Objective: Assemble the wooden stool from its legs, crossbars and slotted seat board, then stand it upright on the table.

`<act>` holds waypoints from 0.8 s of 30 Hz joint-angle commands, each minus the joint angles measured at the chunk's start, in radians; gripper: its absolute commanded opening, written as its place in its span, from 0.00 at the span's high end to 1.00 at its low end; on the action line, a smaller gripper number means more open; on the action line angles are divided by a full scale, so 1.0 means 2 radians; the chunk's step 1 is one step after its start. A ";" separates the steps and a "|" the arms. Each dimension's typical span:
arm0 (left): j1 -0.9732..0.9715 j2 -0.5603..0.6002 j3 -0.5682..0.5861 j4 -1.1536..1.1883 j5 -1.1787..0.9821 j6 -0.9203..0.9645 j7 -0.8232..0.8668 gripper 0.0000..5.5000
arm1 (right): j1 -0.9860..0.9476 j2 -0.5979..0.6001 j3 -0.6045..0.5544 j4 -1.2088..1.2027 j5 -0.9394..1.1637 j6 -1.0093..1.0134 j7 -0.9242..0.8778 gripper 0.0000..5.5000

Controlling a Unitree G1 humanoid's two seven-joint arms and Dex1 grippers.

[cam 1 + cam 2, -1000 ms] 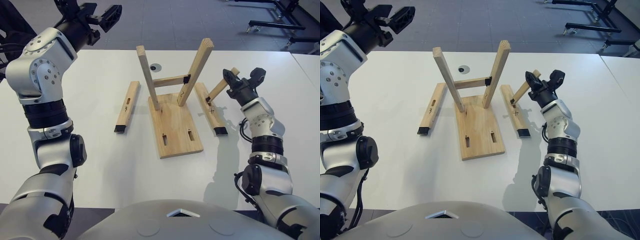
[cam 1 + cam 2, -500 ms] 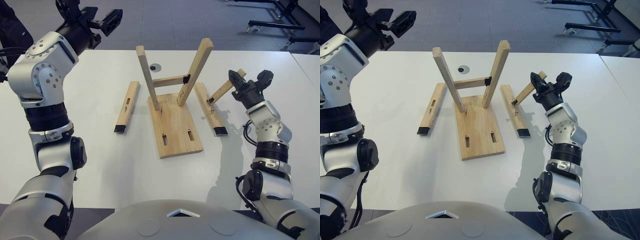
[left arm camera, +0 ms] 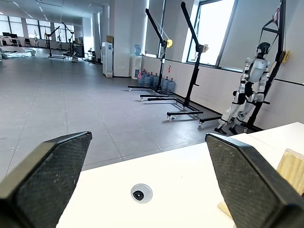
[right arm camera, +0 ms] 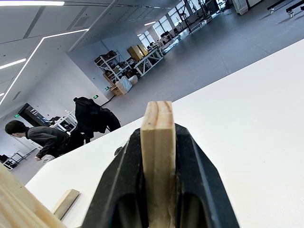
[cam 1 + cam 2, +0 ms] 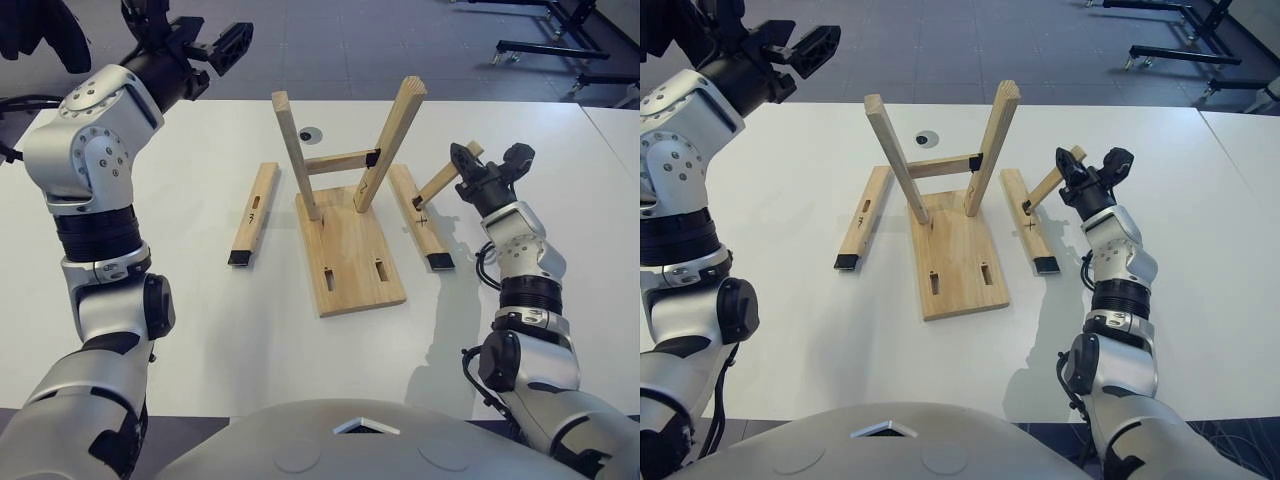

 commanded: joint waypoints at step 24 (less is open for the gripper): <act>0.007 0.000 -0.004 -0.010 0.000 -0.002 0.005 0.20 | 0.021 0.020 -0.007 -0.069 0.004 0.007 -0.038 0.93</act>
